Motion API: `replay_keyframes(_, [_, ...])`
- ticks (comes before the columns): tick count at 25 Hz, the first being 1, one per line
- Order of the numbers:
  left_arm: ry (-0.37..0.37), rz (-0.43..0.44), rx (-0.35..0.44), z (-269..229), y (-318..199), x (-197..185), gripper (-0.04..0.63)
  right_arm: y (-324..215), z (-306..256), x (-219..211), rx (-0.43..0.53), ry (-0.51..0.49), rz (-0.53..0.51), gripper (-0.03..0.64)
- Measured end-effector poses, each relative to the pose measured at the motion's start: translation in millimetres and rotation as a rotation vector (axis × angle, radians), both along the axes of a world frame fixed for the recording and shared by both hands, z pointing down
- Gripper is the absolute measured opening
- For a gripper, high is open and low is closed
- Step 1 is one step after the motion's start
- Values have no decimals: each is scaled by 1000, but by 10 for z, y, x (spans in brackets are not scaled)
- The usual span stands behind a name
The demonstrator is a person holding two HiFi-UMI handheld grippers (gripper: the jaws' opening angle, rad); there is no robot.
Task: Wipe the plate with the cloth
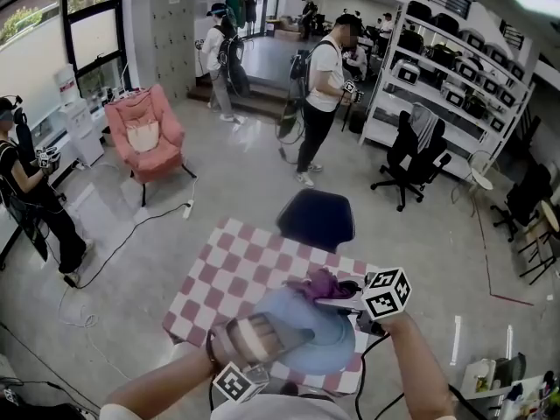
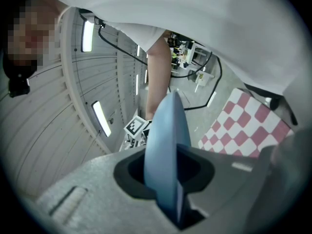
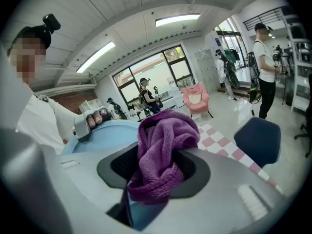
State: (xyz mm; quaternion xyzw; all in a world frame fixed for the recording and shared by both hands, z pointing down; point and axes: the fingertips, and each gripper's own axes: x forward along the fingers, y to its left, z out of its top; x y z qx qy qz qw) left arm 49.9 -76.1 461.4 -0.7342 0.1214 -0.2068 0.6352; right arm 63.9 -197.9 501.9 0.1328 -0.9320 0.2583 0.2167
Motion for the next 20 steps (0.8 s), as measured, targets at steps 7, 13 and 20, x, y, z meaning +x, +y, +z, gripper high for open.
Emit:
replay_keyframes(7, [18,-23,27,-87,-36,-49,78,-161,59,362,-62,-65,115,170])
replay_keyframes(13, [34,-22,47,-161,-37,-94,78,-231,103,527,-114,-108,172,170])
replay_keyframes(20, [27,3,60,-139,5,-34,81,-262,141,440,-154,-98,140,170])
